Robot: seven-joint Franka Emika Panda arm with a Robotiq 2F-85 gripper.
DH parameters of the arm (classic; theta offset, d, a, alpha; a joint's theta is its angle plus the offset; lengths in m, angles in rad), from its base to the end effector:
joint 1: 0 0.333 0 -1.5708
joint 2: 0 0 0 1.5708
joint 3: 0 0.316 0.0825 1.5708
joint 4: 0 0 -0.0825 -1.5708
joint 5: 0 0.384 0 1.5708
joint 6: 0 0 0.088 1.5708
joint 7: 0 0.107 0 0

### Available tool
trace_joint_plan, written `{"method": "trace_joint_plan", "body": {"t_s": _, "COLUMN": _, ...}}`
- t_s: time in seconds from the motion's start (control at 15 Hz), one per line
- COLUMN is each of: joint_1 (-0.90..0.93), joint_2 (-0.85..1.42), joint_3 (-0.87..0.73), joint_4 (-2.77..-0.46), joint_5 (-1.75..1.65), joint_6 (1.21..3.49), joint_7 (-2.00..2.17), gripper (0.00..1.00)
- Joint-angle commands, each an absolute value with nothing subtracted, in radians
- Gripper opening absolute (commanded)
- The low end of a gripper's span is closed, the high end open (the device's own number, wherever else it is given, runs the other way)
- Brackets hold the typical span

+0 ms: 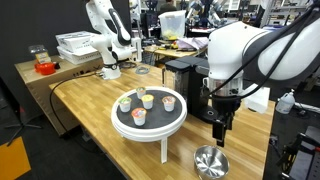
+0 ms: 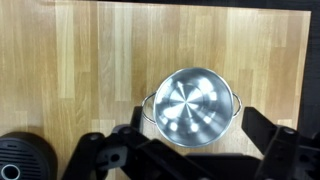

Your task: Put the pot on the coffee maker

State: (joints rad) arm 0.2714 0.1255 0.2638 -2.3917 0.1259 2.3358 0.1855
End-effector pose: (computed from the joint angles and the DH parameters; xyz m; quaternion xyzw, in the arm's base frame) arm 0.4115 0.2482 0.2540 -0.9863 -0.1266 0.1036 0.0226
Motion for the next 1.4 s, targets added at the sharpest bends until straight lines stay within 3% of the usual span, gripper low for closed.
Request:
{"method": "trace_joint_plan", "body": {"t_s": 0.0, "joint_1": 0.272, "joint_2": 0.142, "joint_3": 0.262, "joint_4": -2.380, "joint_5": 0.099, "joint_6": 2.385, "joint_7": 0.125, "gripper": 1.00}}
{"method": "trace_joint_plan", "body": {"t_s": 1.33, "joint_1": 0.233, "joint_2": 0.403, "joint_3": 0.277, "joint_4": -2.269, "joint_5": 0.023, "joint_6": 2.470, "joint_7": -0.356, "gripper": 1.00}}
